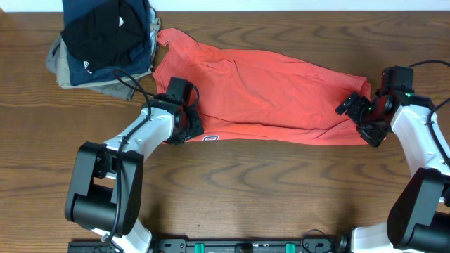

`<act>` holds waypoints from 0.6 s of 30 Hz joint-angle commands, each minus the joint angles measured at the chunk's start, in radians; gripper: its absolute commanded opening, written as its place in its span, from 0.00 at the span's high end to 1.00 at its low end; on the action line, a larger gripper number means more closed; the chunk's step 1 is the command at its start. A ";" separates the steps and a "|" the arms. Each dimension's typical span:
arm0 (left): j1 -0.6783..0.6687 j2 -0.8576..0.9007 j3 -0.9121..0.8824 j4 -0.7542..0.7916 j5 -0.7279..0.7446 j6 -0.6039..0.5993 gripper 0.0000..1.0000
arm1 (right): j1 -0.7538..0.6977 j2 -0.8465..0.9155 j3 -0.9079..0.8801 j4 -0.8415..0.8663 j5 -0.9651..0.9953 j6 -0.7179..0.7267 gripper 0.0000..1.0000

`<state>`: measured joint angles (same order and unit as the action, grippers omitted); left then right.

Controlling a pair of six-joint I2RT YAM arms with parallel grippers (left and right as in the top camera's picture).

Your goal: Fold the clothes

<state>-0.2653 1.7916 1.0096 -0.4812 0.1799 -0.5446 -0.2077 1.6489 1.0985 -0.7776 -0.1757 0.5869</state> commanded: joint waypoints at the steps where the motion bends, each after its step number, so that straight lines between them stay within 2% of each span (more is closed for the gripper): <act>1: -0.001 0.021 0.006 -0.031 -0.013 0.037 0.54 | 0.013 -0.011 0.013 -0.005 0.014 -0.016 0.03; 12: -0.001 0.021 0.006 -0.042 -0.008 0.137 0.54 | 0.013 -0.011 0.013 -0.008 0.015 -0.017 0.03; 18: -0.001 0.021 0.006 -0.053 -0.005 0.145 0.55 | 0.013 -0.011 0.013 -0.008 0.015 -0.017 0.02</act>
<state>-0.2657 1.7916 1.0126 -0.5194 0.1837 -0.4229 -0.2077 1.6489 1.0985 -0.7856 -0.1749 0.5869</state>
